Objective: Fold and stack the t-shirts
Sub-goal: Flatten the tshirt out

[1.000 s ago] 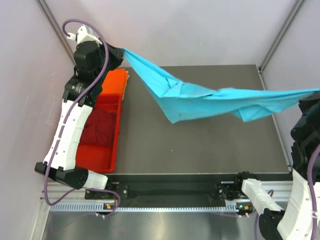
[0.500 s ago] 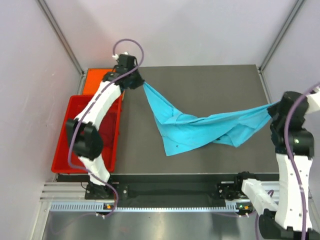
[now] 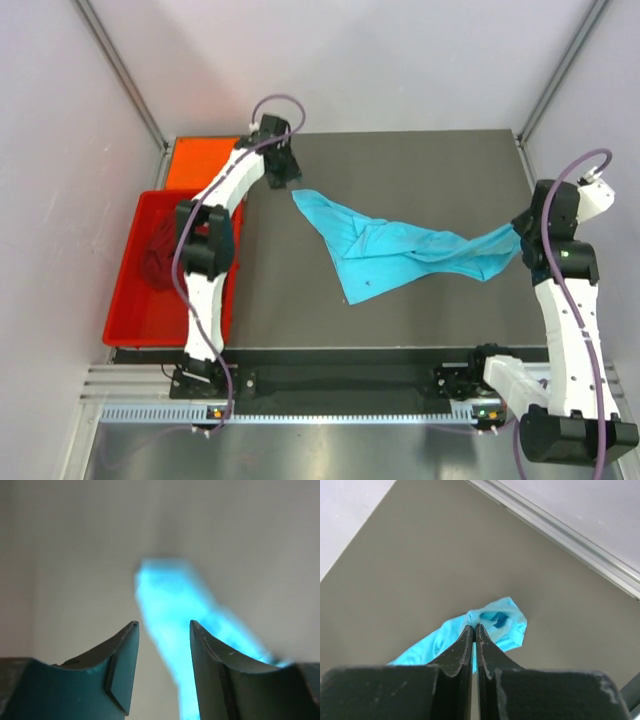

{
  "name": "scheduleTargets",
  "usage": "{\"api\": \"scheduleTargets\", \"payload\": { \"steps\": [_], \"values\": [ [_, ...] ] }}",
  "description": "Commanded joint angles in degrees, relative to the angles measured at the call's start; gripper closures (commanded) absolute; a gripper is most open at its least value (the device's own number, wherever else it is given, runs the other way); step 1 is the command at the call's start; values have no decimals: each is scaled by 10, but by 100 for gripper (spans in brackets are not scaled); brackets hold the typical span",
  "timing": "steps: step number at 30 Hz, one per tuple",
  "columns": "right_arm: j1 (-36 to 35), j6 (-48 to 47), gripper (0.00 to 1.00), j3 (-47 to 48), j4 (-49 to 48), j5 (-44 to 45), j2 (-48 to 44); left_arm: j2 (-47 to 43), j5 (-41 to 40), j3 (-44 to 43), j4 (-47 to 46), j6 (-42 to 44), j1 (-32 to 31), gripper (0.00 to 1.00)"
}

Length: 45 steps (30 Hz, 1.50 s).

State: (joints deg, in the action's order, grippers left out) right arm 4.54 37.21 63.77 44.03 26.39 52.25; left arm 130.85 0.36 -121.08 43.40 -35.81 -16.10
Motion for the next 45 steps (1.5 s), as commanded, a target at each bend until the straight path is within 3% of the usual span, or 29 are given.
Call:
{"api": "scheduleTargets", "payload": {
  "steps": [1,3,6,9,12,14,19,22,27,35,45],
  "values": [
    [7,1,100,-11,-41,-1,-10,-192,-57,162,-5,6,-52,50],
    [7,3,100,-14,-47,-7,-7,-253,-59,291,-26,-19,-107,51],
    [7,6,100,-21,-49,-16,-9,-353,-72,420,-50,-132,-182,55],
    [7,10,100,-36,-53,-26,-21,-420,-90,499,-70,-286,-238,55],
    [7,15,100,-49,-54,-35,-34,-455,-75,544,-110,-365,-277,55],
    [7,15,100,-51,-55,-36,-41,-446,-71,550,-114,-398,-298,55],
    [7,15,100,-55,-57,-36,-43,-345,-63,507,-7,-508,-349,62],
    [7,15,100,-59,-61,-42,-43,-301,-27,493,-21,-522,-357,62],
    [7,12,100,-65,-65,-42,-43,-289,-63,488,-33,-565,-384,61],
    [7,12,100,-73,-71,-42,-44,-265,-38,512,-46,-600,-394,63],
    [7,4,100,-70,-72,-34,-49,-236,-89,509,-17,-625,-401,60]
  ]
}}
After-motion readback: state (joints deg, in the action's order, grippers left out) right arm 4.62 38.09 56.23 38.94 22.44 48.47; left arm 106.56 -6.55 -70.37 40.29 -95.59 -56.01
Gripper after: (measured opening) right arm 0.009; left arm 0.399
